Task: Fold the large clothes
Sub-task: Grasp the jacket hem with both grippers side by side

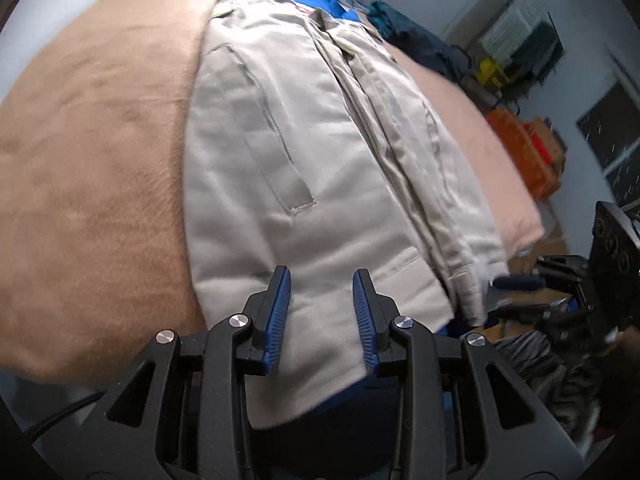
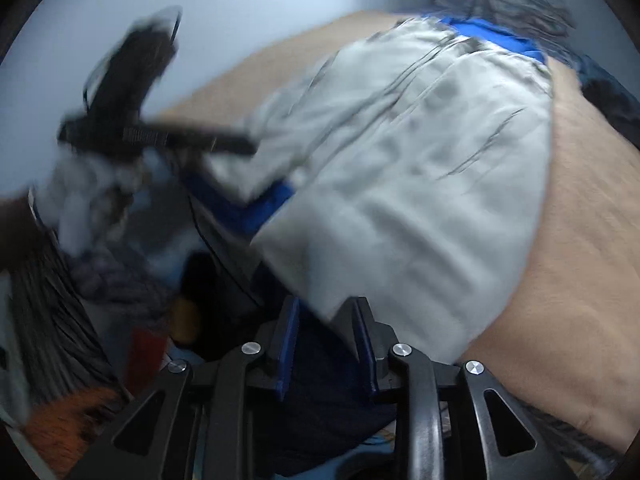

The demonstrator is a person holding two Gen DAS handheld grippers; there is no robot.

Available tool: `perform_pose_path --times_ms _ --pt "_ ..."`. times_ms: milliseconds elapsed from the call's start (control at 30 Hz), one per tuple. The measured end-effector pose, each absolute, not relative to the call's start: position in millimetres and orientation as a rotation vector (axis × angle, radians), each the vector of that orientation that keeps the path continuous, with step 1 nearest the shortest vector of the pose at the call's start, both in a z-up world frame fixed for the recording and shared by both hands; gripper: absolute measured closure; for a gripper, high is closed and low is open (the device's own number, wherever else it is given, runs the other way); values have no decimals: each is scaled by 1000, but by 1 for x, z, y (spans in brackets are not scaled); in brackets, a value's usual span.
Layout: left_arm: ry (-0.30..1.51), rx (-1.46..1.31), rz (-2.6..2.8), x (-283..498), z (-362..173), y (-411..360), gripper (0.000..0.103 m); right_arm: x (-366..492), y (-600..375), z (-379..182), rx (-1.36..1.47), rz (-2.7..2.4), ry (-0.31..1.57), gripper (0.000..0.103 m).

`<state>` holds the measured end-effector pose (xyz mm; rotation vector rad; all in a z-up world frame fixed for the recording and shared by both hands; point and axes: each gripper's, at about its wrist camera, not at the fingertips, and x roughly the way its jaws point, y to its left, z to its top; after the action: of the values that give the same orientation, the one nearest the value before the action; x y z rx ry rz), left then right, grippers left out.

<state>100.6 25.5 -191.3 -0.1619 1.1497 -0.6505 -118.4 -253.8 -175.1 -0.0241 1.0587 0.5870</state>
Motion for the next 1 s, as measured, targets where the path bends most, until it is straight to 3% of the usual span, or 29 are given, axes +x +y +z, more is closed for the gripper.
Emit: perform_pose_path --times_ms 100,133,600,767,1000 --pt "1114 -241 -643 97 -179 39 72 -112 -291 -156 110 510 983 46" --pt "1090 -241 -639 95 -174 40 72 -108 -307 -154 160 464 970 45" --pt "956 77 -856 55 -145 -70 72 -77 -341 -207 384 389 1089 51" --pt "1068 313 -803 51 -185 -109 72 -83 -354 -212 498 430 1083 51" --pt "1074 81 -834 64 -155 -72 68 -83 -365 -222 641 491 1099 51"
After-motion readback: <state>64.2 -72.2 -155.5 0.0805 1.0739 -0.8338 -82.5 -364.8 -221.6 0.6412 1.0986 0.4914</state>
